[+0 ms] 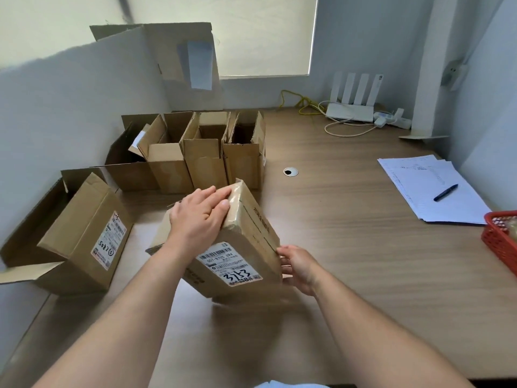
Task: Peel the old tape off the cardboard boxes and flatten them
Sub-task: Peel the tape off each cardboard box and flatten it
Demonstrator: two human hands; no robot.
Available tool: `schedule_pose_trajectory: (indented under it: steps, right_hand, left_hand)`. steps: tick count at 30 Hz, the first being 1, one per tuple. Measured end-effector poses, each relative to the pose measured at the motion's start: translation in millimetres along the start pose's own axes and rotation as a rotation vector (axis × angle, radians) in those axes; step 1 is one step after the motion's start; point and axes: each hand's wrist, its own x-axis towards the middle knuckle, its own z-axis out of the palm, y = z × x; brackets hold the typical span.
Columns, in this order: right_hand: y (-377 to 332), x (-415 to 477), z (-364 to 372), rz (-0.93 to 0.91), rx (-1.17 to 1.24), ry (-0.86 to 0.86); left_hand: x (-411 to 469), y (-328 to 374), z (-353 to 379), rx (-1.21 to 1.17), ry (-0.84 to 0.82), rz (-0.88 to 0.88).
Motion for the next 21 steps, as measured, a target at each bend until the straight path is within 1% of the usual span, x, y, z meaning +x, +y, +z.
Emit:
schedule_pose_trajectory:
  steps: [2,5,7,10,12,17,19,21]
  right_hand:
    - [11,3,0,0.07,-0.089,0.013]
    - [21,8,-6,0.181,-0.177,0.018]
    - [23,9,-11,0.198,-0.257,0.028]
    - [20,9,-20,0.17,-0.314,0.103]
    - [13,7,-26,0.109,-0.237,0.148]
    - [-29,-2,-31,-0.212,-0.108,0.298]
    - [-51,-7,-26,-0.316,-0.113,0.312]
    - [-71,-14,-18,-0.404,-0.177,0.313]
  left_hand:
    - [-8,2,13,0.068,-0.035,0.003]
    - [-17,6,31,0.051,-0.082,0.043]
    - [-20,14,42,0.13,-0.124,0.1]
    - [-24,24,51,0.331,-0.153,0.162]
    - [-23,26,51,0.381,-0.15,0.178]
    - [-11,18,47,0.387,-0.186,0.215]
    - [-8,15,47,0.377,-0.192,0.201]
    - [-9,17,49,0.386,-0.161,0.189]
